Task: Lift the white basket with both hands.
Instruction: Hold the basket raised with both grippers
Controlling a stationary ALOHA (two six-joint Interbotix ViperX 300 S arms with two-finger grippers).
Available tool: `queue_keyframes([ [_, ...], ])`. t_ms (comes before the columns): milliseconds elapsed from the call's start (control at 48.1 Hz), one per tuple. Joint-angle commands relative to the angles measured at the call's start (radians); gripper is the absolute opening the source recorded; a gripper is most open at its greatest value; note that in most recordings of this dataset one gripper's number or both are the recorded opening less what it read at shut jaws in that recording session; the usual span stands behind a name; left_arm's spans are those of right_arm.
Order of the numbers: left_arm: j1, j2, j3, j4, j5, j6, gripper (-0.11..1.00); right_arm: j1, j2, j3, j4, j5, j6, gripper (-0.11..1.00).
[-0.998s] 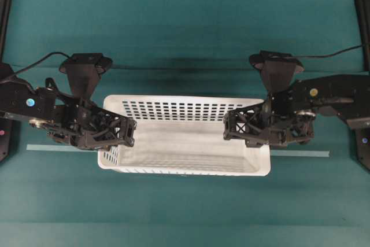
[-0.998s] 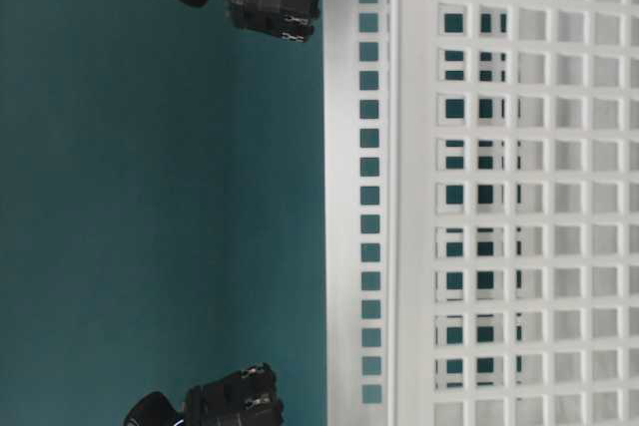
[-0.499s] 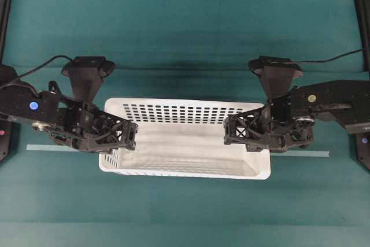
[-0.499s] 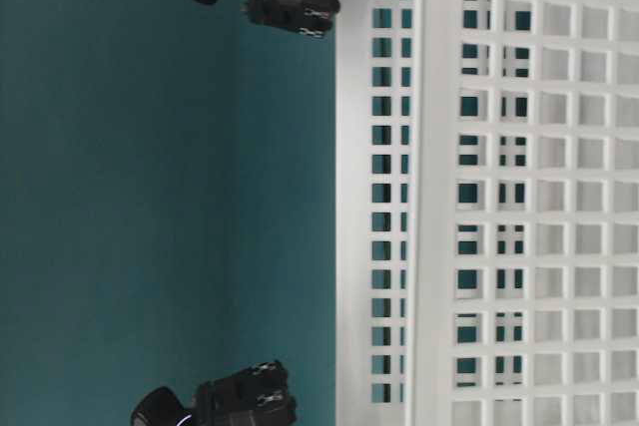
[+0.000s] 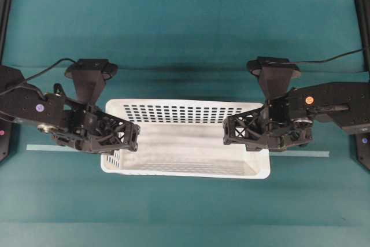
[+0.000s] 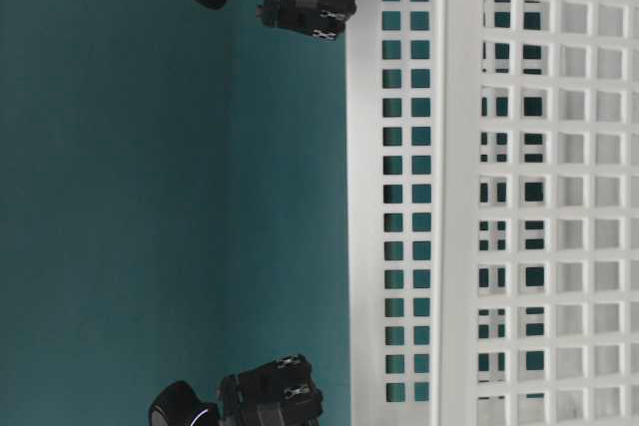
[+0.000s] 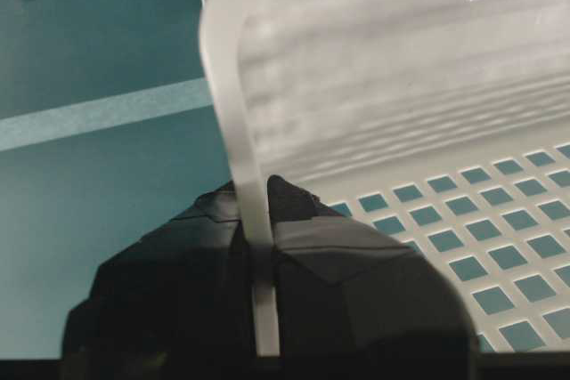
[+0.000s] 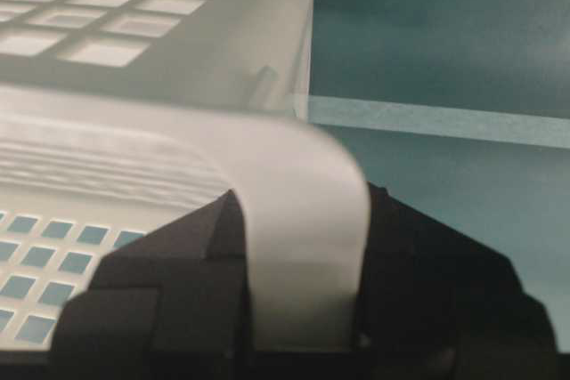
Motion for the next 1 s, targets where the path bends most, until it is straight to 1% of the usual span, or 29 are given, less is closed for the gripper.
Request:
queue_keyframes([
  [0,-0.009,-0.005,-0.009,0.009,-0.011,0.009,-0.03,0.023,0.012,-0.011,-0.011,-0.008,-0.015,0.16],
  [229,-0.014,-0.005,-0.005,0.011,-0.011,0.009,-0.03,0.031,0.034,-0.023,-0.011,-0.015,-0.015,0.16],
  [416,-0.014,0.005,-0.002,0.009,-0.012,0.011,-0.03,0.031,0.035,-0.009,-0.011,-0.017,-0.02,0.16],
  [582,-0.014,0.012,0.002,0.009,-0.026,0.012,-0.03,0.031,0.035,-0.003,-0.032,-0.029,-0.025,0.16],
  [769,-0.014,0.015,0.005,0.009,-0.052,0.012,-0.03,0.023,0.035,-0.003,-0.035,-0.044,-0.032,0.16],
  [852,-0.012,0.015,0.006,0.009,-0.061,0.012,-0.03,0.021,0.034,-0.003,-0.037,-0.044,-0.049,0.16],
  [915,-0.014,0.015,0.008,0.011,-0.063,0.012,-0.01,0.02,0.034,-0.003,-0.037,-0.049,-0.069,0.19],
  [977,-0.014,0.015,0.009,0.009,-0.063,0.012,0.03,0.02,0.034,-0.003,-0.035,-0.057,-0.083,0.24],
])
